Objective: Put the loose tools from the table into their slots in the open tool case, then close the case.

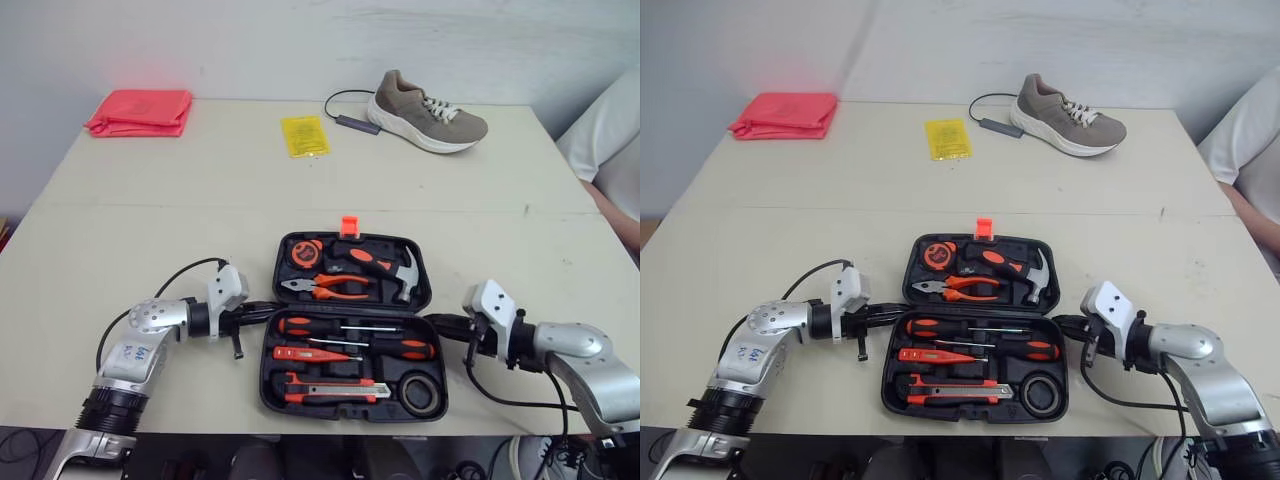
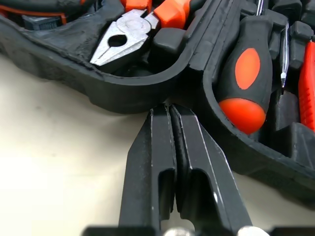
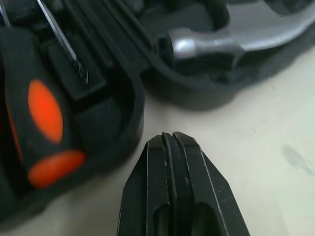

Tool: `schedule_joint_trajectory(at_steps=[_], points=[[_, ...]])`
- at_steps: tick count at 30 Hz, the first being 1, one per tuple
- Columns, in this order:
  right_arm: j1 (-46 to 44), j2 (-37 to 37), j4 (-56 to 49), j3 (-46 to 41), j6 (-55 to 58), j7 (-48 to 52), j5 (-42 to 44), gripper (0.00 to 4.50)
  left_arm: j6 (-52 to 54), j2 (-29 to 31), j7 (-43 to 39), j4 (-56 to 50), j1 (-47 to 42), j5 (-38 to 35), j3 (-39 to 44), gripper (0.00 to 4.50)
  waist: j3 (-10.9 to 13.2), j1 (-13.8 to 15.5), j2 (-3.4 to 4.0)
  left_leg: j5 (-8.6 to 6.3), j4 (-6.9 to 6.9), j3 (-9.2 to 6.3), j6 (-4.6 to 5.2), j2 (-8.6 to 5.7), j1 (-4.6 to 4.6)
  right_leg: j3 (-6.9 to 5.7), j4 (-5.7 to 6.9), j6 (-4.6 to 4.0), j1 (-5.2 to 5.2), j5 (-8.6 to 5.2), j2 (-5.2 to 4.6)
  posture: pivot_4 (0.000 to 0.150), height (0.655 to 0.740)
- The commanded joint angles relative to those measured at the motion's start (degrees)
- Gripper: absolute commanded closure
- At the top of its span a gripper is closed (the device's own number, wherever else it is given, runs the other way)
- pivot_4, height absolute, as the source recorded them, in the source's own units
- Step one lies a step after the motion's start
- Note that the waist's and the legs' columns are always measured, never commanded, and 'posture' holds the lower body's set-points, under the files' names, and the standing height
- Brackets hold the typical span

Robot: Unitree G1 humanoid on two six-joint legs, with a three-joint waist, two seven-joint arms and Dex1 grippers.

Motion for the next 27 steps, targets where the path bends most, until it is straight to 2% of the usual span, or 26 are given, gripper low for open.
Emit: schedule_joint_trajectory(at_steps=[1, 9, 14, 17, 20, 21, 24, 26, 27], points=[[-2.12, 0.79, -0.57, -0.52, 0.8, -1.38, -0.22, 4.5, 0.57, -1.03, 1.33, -0.96, -1.88, -0.09, -0.07, 4.44, 0.0, 0.07, 0.0, 0.0, 0.01, -0.01, 0.01, -0.01, -0.01, -0.01, 0.0, 0.0, 0.0, 0.0, -0.01, 0.15, 0.74], [-7.66, 1.21, 4.45, 1.23, 0.28, -1.27, -3.41, 4.5, 0.62, -2.75, 4.69, 4.26, -6.28, 2.73, 0.03, 4.44, 0.01, -0.02, 0.0, 0.02, 0.03, 0.03, 0.03, -0.04, -0.05, -0.02, 0.01, 0.05, -0.05, 0.03, 0.02, 0.15, 0.74], [-9.84, 2.02, 7.19, 2.0, -0.4, -1.06, -4.57, 4.5, 1.19, -2.35, 3.65, 7.75, -8.37, 3.78, -0.47, 4.44, 0.0, -0.05, 0.0, 0.03, 0.05, 0.13, 0.01, -0.08, -0.07, -0.07, 0.1, 0.06, -0.17, 0.03, 0.09, 0.15, 0.74], [-10.65, 2.01, 9.07, 1.17, -0.43, -0.9, -4.6, 4.5, 2.19, -0.91, 3.13, 8.77, -8.45, 3.96, 0.19, 4.44, 0.0, -0.07, 0.0, 0.04, 0.08, 0.26, 0.0, -0.07, -0.08, -0.05, 0.25, 0.06, -0.3, 0.03, 0.09, 0.15, 0.74], [-9.46, -0.42, 9.23, -1.92, 4.05, 0.47, -1.97, 4.5, 3.86, 1.33, 2.49, 8.64, -7.71, 1.19, 4.06, 4.44, 0.0, -0.1, 0.0, 0.04, 0.1, 0.42, 0.0, -0.06, -0.08, -0.02, 0.43, 0.06, -0.46, 0.03, 0.09, 0.15, 0.74], [-8.71, -1.31, 8.75, -3.13, 5.06, 0.68, -1.34, 3.84, 4.09, 2.26, 2.32, 8.22, -7.32, 0.48, 5.29, 3.93, 0.0, -0.09, 0.0, 0.05, 0.1, 0.48, 0.0, -0.04, -0.14, 0.01, 0.49, 0.06, -0.58, 0.03, 0.09, 0.15, 0.74], [-6.97, -2.51, 6.99, -7.64, 7.69, -0.57, 0.98, 2.53, 6.34, 5.23, 4.34, 7.28, -6.83, 0.73, 7.83, 2.74, 0.0, -0.11, 0.0, 0.09, 0.1, 0.55, 0.0, 0.02, -0.43, 0.05, 0.6, 0.06, -0.94, 0.03, 0.09, 0.15, 0.74], [-6.68, -4.43, 4.05, -10.51, 18.11, -2.93, 3.65, 1.53, 11.84, 7.0, 3.44, 5.65, -7.54, -2.71, 10.28, 1.82, 0.0, -0.15, 0.0, 0.1, 0.13, 0.58, 0.01, 0.02, -0.46, 0.06, 0.64, 0.06, -0.99, 0.03, 0.08, 0.15, 0.74], [-7.45, -5.85, 2.19, -11.81, 26.1, -3.51, 6.6, 0.99, 17.86, 7.98, 4.42, 4.86, -9.18, -4.3, 11.29, 1.34, 0.01, -0.16, 0.01, 0.1, 0.16, 0.58, 0.02, 0.02, -0.48, 0.07, 0.7, 0.07, -1.02, 0.03, 0.06, 0.15, 0.74]])
